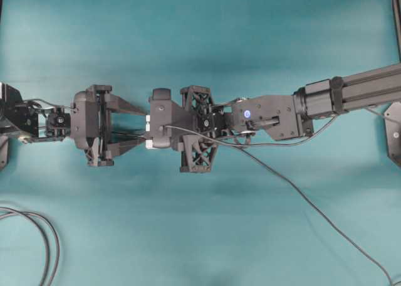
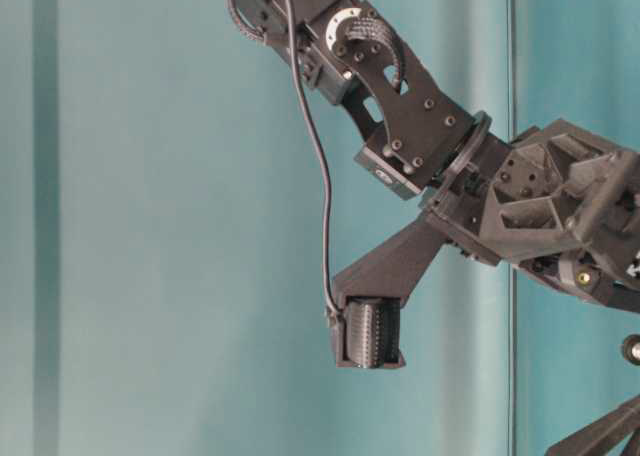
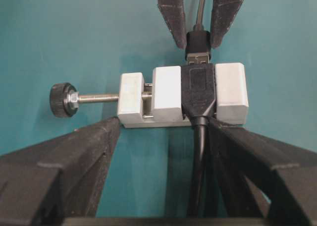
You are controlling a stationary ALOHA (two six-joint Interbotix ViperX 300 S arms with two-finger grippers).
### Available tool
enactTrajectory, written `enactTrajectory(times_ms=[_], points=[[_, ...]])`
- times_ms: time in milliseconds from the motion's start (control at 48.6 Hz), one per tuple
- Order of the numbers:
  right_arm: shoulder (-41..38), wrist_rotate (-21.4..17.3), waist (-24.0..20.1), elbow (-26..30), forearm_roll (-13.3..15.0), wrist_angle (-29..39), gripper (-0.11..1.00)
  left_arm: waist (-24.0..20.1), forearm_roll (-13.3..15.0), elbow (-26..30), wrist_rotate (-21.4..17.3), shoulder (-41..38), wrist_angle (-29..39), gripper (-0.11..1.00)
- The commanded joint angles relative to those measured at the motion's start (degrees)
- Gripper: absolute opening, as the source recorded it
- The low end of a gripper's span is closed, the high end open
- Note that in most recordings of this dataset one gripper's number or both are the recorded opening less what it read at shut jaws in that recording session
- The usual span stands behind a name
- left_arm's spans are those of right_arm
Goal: Insert the USB cable into the female connector supported by the left arm.
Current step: 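Push the USB plug leftward into the female connector with the right gripper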
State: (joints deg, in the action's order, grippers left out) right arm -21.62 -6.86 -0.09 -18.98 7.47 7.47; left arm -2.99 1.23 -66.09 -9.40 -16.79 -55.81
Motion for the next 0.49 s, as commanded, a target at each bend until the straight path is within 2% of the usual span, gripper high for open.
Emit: enactTrajectory(times_ms=[0,473], points=[[0.97,-0.09,-0.18,1.85,0.26,-0.7,0.21,1.14,0.0,1.58,-0.26,0.35,-0.18,0.83],[0.97,0.0,0.0,2.99,1.23,-0.53,0.21,3.08,-0.09,2.02,-0.35,0.44,0.0,0.83]])
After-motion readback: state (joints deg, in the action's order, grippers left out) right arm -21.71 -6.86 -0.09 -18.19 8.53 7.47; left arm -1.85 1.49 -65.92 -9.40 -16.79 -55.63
